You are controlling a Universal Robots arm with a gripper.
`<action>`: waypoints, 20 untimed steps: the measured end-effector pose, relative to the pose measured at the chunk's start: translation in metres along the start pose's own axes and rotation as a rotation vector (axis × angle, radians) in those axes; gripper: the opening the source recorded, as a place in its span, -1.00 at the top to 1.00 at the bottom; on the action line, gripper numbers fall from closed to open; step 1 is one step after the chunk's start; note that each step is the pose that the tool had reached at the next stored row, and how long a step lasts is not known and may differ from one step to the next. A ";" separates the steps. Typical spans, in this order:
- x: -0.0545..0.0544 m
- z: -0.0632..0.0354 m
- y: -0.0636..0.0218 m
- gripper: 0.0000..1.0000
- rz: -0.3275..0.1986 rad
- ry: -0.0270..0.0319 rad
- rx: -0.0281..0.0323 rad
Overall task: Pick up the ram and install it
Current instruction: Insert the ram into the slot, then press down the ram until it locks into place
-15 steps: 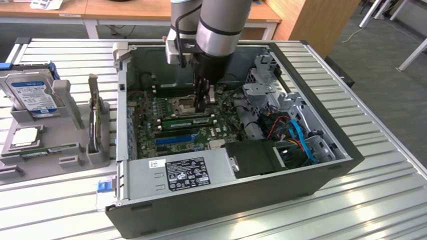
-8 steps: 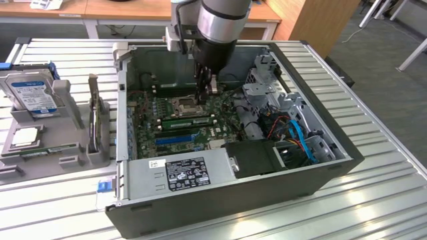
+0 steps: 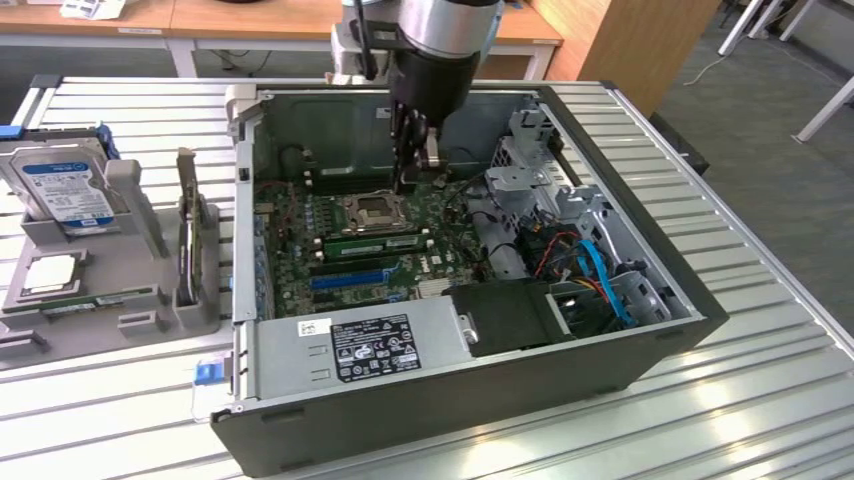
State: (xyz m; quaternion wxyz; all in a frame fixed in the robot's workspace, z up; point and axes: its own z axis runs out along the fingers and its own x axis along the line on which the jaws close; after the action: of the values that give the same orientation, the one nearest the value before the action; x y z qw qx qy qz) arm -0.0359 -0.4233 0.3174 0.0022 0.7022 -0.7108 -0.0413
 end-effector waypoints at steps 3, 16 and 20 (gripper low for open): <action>0.000 -0.0074 0.0004 0.50 0.000 0.0000 0.0000; -0.001 -0.0184 0.0011 0.50 0.000 0.0000 0.0000; -0.001 -0.0184 0.0011 0.50 0.000 0.0000 0.0000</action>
State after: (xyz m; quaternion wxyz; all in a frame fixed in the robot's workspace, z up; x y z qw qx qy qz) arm -0.0359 -0.4233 0.3358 0.0022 0.7022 -0.7108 -0.0413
